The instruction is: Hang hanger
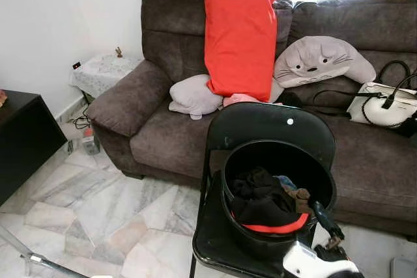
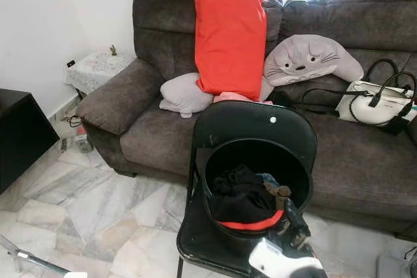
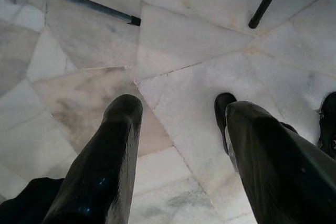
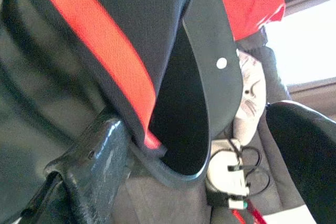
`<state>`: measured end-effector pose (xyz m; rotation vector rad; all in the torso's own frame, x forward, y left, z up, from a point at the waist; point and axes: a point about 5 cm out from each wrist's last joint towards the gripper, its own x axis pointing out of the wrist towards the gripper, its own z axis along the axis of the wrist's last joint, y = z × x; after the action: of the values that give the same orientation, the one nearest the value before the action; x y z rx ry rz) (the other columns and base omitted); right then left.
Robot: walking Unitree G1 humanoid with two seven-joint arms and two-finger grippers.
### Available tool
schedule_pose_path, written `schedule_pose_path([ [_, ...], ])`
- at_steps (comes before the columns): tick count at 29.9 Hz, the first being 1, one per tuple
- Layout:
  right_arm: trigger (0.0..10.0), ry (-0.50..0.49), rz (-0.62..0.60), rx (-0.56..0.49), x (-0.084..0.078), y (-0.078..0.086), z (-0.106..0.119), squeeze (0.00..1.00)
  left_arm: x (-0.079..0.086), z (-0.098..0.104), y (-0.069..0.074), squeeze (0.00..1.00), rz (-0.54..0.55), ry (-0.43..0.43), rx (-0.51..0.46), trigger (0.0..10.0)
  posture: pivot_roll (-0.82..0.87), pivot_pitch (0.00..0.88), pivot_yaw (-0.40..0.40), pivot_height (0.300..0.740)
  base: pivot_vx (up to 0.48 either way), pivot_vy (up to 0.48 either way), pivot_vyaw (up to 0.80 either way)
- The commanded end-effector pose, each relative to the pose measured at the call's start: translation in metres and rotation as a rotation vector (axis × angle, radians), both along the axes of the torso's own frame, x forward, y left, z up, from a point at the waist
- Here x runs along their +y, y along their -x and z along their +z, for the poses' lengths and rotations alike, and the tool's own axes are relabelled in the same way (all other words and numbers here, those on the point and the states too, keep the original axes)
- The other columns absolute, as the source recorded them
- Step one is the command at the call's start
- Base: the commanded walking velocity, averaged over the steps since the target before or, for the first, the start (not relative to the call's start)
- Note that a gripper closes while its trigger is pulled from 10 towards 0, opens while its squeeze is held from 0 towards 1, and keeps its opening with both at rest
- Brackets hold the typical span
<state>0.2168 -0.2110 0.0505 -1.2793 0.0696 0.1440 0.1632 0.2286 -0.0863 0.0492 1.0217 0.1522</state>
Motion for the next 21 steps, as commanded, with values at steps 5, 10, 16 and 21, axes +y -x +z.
schedule_pose_path([
  [5,10.0,-0.016,0.037,-0.036,0.005,-0.005,0.002,0.0,0.006,0.0,0.004,0.0,-0.003,-0.011,0.011,10.0,-0.13,0.0,0.072,0.74,0.0,0.0,0.0],
  [10,10.0,-0.046,0.065,-0.122,0.01,-0.007,0.015,0.0,0.008,0.0,0.004,0.0,-0.004,-0.018,0.012,10.0,-0.14,0.0,0.077,0.74,0.0,0.0,0.0],
  [16,10.0,-0.087,0.076,-0.188,0.015,-0.007,0.024,0.0,0.009,0.001,0.004,0.0,-0.009,-0.022,0.011,10.0,-0.14,0.0,0.078,0.74,0.0,0.0,0.0],
  [21,10.0,-0.098,0.084,-0.182,0.016,-0.01,0.023,0.0,0.009,0.001,0.003,0.0,-0.01,-0.02,0.01,10.0,-0.13,0.0,0.077,0.74,0.0,0.0,0.0],
])
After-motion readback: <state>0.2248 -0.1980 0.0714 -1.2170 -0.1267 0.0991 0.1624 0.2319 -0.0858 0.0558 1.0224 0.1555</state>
